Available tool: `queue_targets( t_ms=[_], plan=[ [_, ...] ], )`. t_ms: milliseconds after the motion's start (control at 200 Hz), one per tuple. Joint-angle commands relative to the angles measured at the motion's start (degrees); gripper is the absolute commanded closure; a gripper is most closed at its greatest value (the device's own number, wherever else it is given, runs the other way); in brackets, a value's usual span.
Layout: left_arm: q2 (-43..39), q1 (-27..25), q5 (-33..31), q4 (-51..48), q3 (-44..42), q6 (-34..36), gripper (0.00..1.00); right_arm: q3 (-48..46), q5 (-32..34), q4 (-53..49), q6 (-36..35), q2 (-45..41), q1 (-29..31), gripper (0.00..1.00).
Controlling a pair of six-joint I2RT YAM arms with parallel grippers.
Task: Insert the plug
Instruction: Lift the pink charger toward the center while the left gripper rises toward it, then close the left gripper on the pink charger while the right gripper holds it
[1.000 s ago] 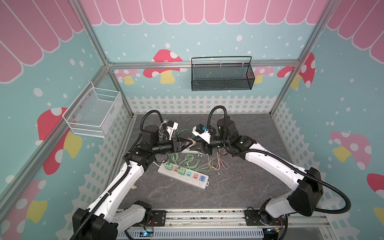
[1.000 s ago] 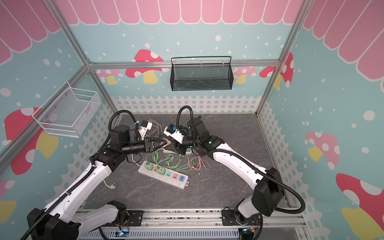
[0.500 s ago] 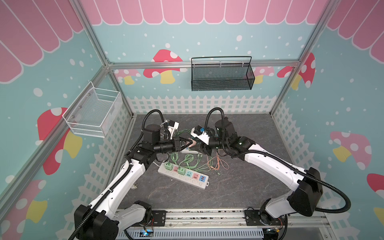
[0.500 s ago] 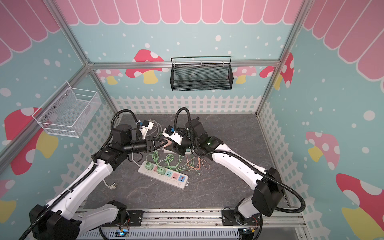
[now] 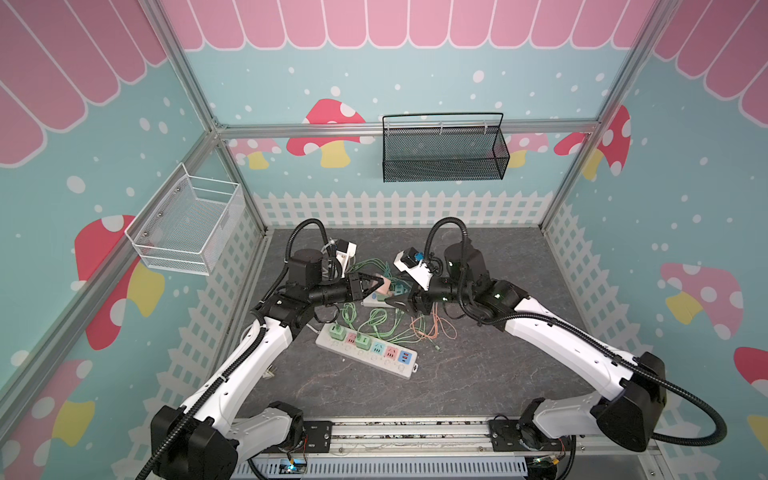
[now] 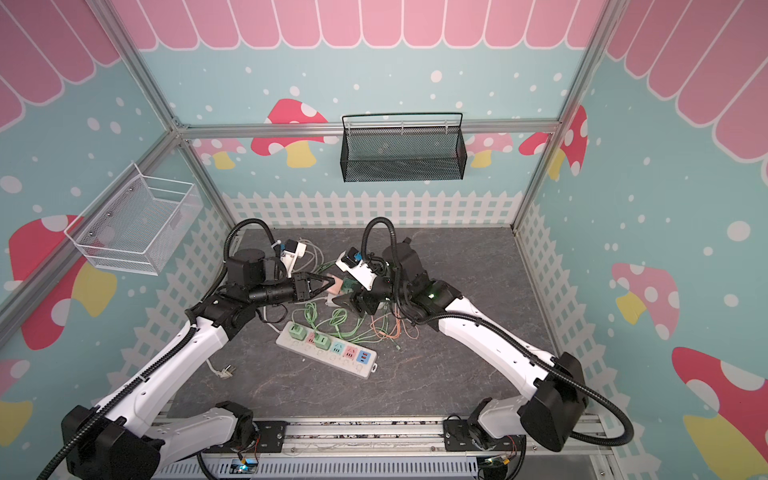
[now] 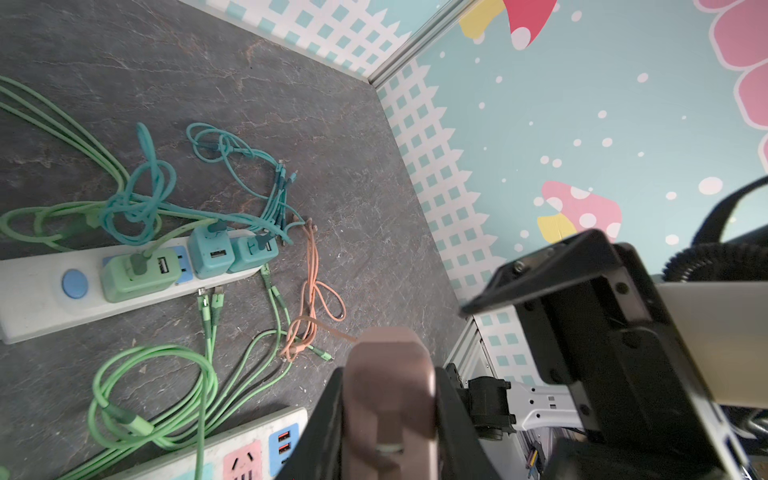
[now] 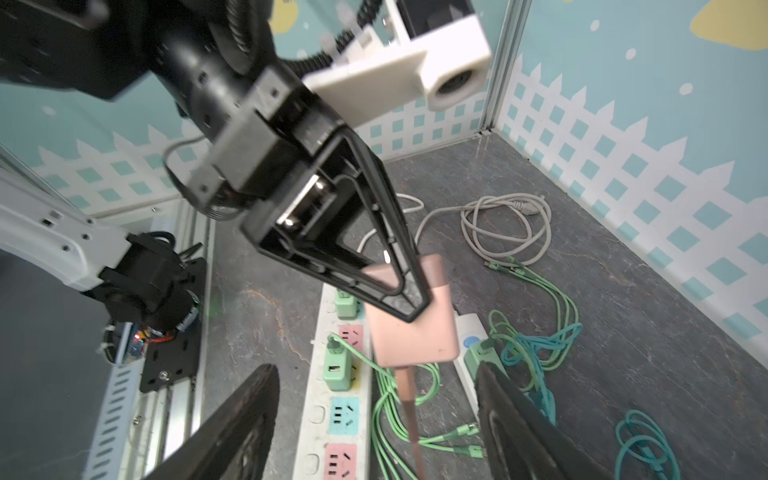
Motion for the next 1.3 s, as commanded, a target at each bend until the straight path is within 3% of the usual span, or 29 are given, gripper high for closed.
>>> queue_targets(
  t_ms=[0,215,415,735,1136,1291],
  plan=[
    [-0.27,-0.31,-2.16,6.56,-1.87,0.07,1.0,-4.65,-6.65,4.91,6.09,-2.83,0.06,0.21],
    [-3.32,-0.31,-3.23,21.46,-7.1,-4.56,1.0,-14.78,-12.49,19.47,18.95,-5.79,0.06,0.2],
    [-6.18,-0.32,-3.98,30.19,-10.14,-6.37,1.0,-17.36,-9.28,25.47,24.4,-4.8,-0.02,0.15],
    [-9.53,-0.33,-4.19,40.53,-14.77,-8.93,1.0,-19.39,-9.3,42.82,37.82,0.41,-1.33,0.14],
    [-11.26,-0.39,-3.49,51.2,-19.7,-11.84,1.0,-18.26,-11.86,56.94,48.61,6.22,-3.71,0.22],
    [-11.09,-0.57,-3.22,55.83,-21.92,-12.93,1.0,-16.97,-14.23,62.34,52.3,8.43,-3.89,0.31]
  ],
)
